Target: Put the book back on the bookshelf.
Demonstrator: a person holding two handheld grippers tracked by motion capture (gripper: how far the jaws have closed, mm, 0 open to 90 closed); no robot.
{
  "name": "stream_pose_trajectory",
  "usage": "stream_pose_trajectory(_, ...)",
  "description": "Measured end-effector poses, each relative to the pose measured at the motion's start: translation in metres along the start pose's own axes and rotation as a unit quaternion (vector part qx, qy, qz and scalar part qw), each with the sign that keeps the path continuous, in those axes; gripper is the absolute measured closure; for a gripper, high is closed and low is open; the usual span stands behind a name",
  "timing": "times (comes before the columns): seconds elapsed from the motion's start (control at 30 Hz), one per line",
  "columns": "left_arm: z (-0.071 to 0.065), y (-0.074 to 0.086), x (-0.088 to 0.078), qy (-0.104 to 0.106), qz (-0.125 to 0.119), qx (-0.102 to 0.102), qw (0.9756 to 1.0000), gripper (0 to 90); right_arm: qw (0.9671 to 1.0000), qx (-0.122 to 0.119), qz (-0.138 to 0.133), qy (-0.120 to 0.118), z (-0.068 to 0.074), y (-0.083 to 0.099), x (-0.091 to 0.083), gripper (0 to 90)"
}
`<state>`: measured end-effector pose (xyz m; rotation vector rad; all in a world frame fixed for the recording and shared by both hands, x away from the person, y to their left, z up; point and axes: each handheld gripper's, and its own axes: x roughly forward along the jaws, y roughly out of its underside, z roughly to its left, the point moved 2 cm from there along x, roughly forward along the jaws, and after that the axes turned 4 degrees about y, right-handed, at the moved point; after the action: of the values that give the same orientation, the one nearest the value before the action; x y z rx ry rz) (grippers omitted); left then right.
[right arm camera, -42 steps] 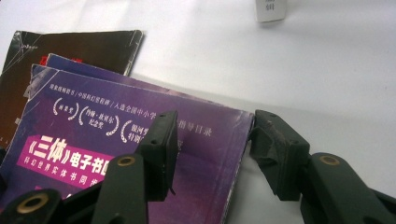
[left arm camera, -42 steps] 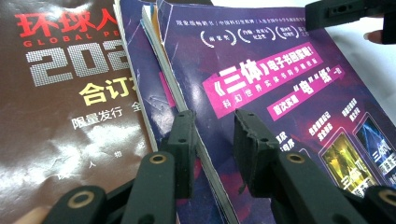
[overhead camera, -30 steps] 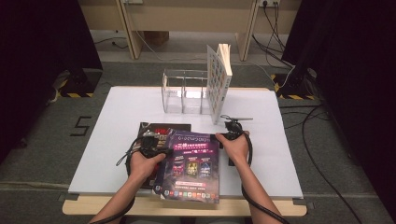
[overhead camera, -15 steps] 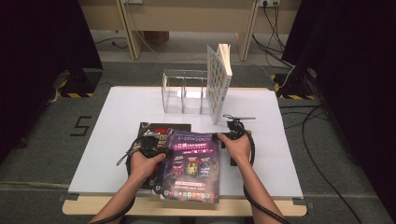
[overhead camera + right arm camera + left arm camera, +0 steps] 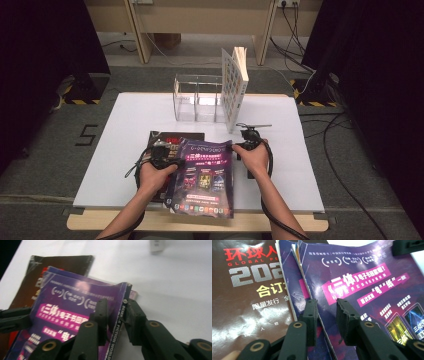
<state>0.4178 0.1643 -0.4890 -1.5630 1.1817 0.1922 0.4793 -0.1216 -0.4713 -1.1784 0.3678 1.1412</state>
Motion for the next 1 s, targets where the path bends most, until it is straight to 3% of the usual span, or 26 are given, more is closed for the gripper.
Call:
stream_pose_trajectory(0.17, 0.000, 0.000, 0.000, 0.000, -0.003, -0.001, 1.0000, 70.0, 0.9999, -0.014, 0.004, -0.007, 0.005, 0.000, -0.002, 76.6)
stream_pose_trajectory(0.43, 0.001, 0.001, -0.004, 0.010, -0.002, 0.009, 0.9999, 68.8, 0.9994, 0.005, 0.002, -0.034, 0.004, -0.004, -0.008, 80.6)
stream_pose_trajectory(0.47, 0.001, 0.001, -0.008, 0.024, -0.012, 0.003, 0.9996, 68.2, 0.9991, 0.012, -0.011, -0.038, 0.005, -0.005, -0.011, 81.9)
stream_pose_trajectory(0.67, 0.003, 0.006, -0.024, 0.017, -0.025, 0.018, 0.9994, 63.1, 0.9983, 0.008, -0.035, -0.046, 0.013, -0.008, -0.019, 83.6)
stream_pose_trajectory(1.0, 0.015, 0.032, -0.053, 0.014, -0.054, 0.003, 0.9985, 61.4, 0.9974, -0.014, -0.056, -0.043, 0.024, -0.011, -0.031, 84.4)
